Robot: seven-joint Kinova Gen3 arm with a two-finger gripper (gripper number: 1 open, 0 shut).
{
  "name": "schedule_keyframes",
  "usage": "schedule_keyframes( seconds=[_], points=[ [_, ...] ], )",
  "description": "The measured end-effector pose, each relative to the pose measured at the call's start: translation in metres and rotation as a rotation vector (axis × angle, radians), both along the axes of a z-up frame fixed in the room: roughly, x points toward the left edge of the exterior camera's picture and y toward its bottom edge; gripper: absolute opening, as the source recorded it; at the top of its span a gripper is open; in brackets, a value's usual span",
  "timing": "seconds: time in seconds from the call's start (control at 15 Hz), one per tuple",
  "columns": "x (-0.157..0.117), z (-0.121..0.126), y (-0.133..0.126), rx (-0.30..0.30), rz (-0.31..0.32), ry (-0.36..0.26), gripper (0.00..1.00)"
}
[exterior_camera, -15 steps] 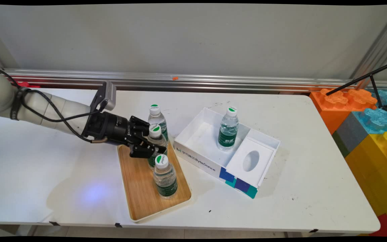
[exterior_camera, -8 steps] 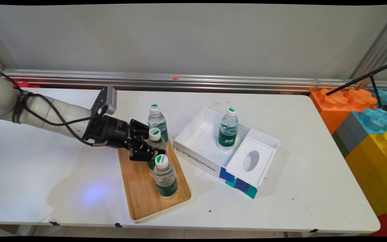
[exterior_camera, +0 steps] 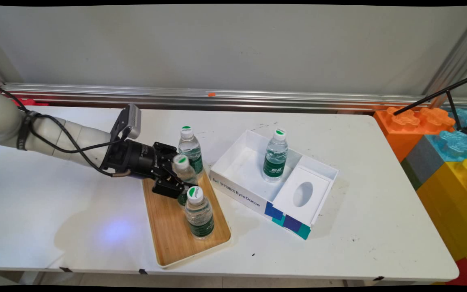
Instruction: Place the picked object on the tray
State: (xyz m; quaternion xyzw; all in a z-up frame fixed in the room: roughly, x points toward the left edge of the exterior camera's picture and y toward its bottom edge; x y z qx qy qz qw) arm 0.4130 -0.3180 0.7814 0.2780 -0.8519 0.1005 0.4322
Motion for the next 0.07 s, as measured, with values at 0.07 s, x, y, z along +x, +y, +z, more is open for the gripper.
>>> schedule_keyframes(
  seconds=[0.07],
  points=[
    [0.0003, -0.0003, 0.0004, -0.001, 0.001, 0.001, 1.0]
  ],
)
